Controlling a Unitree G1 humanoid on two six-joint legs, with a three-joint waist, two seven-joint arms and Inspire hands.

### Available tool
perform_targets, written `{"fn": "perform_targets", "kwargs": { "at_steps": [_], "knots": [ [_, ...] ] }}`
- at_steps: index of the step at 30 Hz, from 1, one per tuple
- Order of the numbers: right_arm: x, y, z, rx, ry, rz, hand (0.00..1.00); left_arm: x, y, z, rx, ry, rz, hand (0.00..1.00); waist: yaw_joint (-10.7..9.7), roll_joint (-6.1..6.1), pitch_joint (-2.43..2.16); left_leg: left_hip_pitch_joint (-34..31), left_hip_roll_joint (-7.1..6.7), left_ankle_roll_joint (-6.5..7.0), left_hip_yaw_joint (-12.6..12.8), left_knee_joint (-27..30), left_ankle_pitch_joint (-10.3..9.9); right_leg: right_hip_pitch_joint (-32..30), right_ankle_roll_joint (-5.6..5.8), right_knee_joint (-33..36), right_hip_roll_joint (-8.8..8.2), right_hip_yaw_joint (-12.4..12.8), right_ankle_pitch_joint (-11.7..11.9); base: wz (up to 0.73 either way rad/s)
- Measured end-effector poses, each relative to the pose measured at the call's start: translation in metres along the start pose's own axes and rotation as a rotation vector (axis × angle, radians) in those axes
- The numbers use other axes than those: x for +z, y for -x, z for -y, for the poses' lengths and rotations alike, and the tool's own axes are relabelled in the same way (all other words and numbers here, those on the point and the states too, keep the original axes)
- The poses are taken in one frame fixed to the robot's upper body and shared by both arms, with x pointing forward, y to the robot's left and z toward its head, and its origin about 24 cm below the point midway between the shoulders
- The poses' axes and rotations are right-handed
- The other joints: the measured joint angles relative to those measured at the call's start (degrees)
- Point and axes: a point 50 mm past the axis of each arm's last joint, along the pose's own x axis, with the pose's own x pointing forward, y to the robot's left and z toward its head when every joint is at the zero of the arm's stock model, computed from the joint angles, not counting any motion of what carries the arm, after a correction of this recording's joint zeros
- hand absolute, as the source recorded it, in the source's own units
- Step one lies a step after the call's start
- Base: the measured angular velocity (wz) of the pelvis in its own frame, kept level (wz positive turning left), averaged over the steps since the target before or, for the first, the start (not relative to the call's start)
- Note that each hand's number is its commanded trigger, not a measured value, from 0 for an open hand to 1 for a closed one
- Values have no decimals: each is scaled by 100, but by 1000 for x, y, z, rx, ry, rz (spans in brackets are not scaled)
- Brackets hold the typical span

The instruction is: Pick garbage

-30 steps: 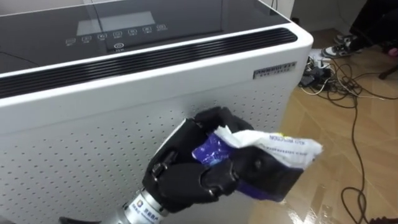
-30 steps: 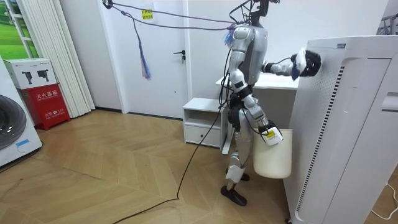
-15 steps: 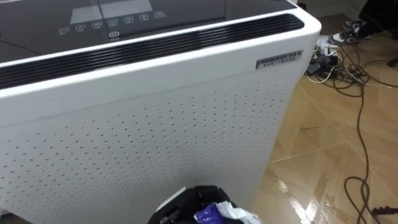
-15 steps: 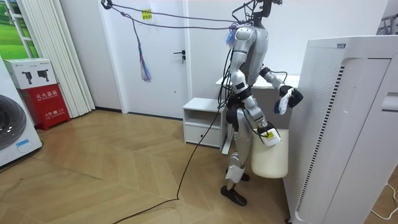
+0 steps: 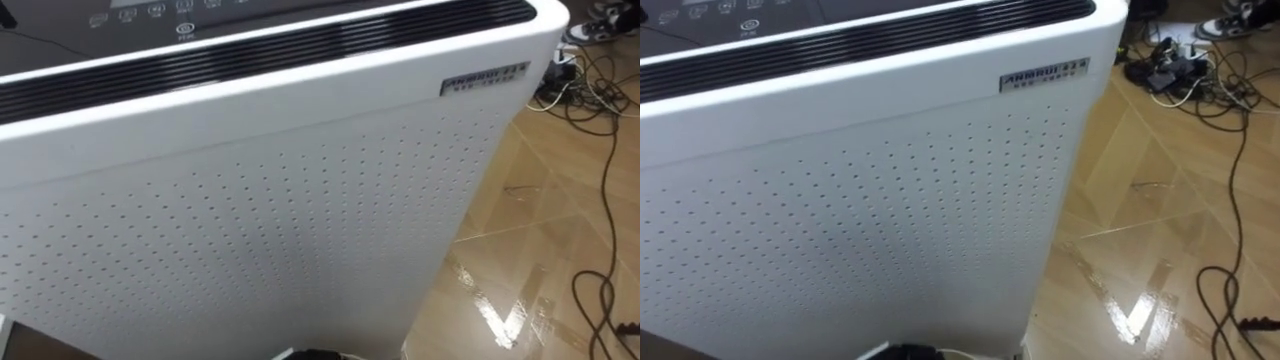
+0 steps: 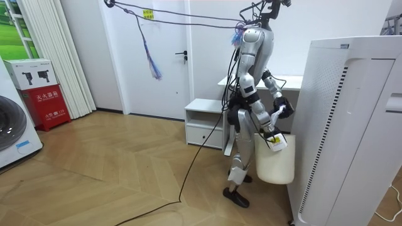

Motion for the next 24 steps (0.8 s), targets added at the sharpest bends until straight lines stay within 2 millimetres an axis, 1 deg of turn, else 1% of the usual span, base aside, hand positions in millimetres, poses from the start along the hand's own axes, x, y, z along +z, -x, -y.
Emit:
{"fn": "perform_targets", "kwargs": {
  "at_steps": [2, 5, 7, 10, 13, 16, 18, 19, 20, 21, 24],
  "knots": [
    [1, -1, -2, -3, -26, 8, 100, -12, 0, -3, 27, 20, -48, 100, -4, 3, 5, -160, 8, 1, -4, 45, 1, -132, -13, 2, -13, -27, 18, 2],
    [1, -1, -3, 0, -51, 13, 100, -24, 1, -5, 57, 18, -101, 100, -5, 17, 13, -335, 34, 1, -7, 110, 1, -255, -25, -6, -9, -72, 45, 6],
    [-1, -1, -4, 1, -70, 10, 100, -26, 0, -5, 68, 12, -113, 100, -1, 30, 25, -445, 76, 0, -6, 171, 1, -320, -31, 1, -13, -114, 49, 12],
    [-1, -3, -6, 2, -91, 8, 100, -24, -4, -5, 77, -11, -112, 100, 12, 40, 32, -655, 78, -3, -8, 220, 5, -517, -40, 75, -25, -150, 55, 6],
    [-3, -5, -12, -2, -101, 3, 100, -27, -7, -6, 99, -27, -129, 100, 9, 33, 36, -758, 81, -7, 1, 225, 9, -628, -44, 89, -23, -146, 56, 0],
    [-1, -6, -11, -16, -114, 18, 100, -27, -10, -9, 121, -34, -132, 100, 19, 23, 42, -943, 77, -8, 1, 259, 21, -818, -53, 98, -29, -143, 62, 0],
    [0, -6, -12, -21, -125, 23, 100, -27, -11, -10, 148, -36, -134, 100, 14, -2, 57, -1032, 75, -14, 4, 264, 27, -924, -58, 169, -33, -138, 62, 0],
    [0, -6, -12, -21, -122, 23, 100, -27, -11, -10, 152, -36, -133, 83, 13, -9, 59, -1050, 77, -16, 6, 264, 28, -943, -58, 170, -32, -138, 62, 0],
    [1, -7, -13, -16, -115, 24, 100, -26, -11, -11, 163, -40, -129, 59, 14, -29, 62, -1092, 77, -18, 13, 264, 31, -996, -61, 183, -32, -130, 62, 0],
    [1, -7, -13, -16, -114, 25, 100, -25, -11, -12, 168, -42, -128, 0, 14, -38, 68, -1104, 79, -19, 18, 265, 33, -1009, -63, 185, -30, -126, 63, 0],
    [2, -7, -13, -13, -108, 26, 100, -24, -12, -17, 196, -53, -128, 0, 14, -86, 67, -1158, 86, -19, 64, 278, 34, -1072, -66, 194, -27, -97, 66, -3]
  ]
}}
